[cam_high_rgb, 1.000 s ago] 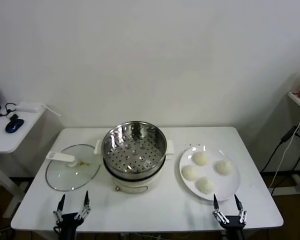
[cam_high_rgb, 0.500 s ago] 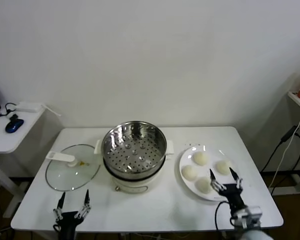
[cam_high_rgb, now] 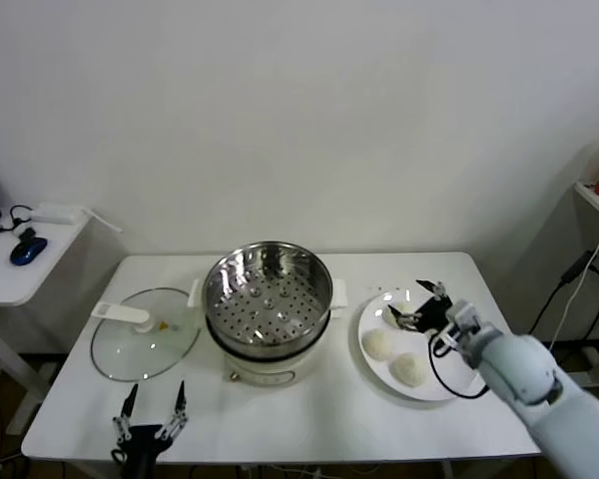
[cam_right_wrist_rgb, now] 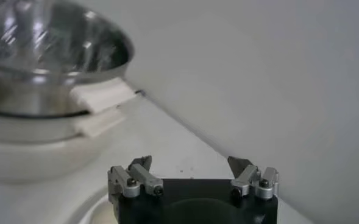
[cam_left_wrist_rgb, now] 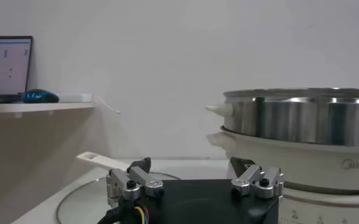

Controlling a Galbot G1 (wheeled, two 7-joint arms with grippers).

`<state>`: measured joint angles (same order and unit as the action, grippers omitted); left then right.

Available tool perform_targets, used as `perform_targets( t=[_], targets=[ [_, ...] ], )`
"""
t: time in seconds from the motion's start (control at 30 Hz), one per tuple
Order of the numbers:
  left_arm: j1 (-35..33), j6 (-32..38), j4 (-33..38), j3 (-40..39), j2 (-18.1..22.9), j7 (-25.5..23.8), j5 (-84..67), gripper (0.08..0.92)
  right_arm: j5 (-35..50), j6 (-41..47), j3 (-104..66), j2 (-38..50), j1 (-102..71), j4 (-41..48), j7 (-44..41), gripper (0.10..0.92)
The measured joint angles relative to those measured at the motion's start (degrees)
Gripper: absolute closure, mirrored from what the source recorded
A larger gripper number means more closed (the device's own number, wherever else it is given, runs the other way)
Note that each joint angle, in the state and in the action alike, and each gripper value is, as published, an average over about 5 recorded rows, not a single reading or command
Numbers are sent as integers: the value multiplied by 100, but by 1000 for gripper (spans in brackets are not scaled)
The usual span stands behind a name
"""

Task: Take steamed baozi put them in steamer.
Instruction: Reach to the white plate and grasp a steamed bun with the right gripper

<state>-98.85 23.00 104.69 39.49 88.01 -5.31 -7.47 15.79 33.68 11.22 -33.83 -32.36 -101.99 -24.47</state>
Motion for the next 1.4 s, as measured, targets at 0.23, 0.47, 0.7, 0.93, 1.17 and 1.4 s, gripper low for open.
perform_targets(
  t=[0.23, 0.47, 0.7, 0.93, 1.17, 1.4],
  targets=[
    [-15, 61, -42, -24, -7, -34, 72, 177, -48, -486, 2661, 151, 2655, 851, -1434, 203],
    [4, 82, -92, -62, 0, -65, 96, 177, 95, -1120, 5182, -249, 4932, 1771, -2585, 203],
    [56, 85, -184, -83, 14, -102, 126, 177, 207, -1364, 6578, -860, 5866, 2675, -3157, 203],
    [56, 102, -292, -6, -38, -118, 176, 177, 215, -1472, 6911, -1482, 5819, 3595, -3335, 203],
    [58, 141, -422, 53, -116, -118, 209, 177, 121, -1596, 6867, -1986, 5476, 4372, -3381, 203],
    [67, 137, -487, 35, -167, -123, 203, 177, -73, -1780, 6674, -2407, 5095, 5050, -3376, 203]
  ],
)
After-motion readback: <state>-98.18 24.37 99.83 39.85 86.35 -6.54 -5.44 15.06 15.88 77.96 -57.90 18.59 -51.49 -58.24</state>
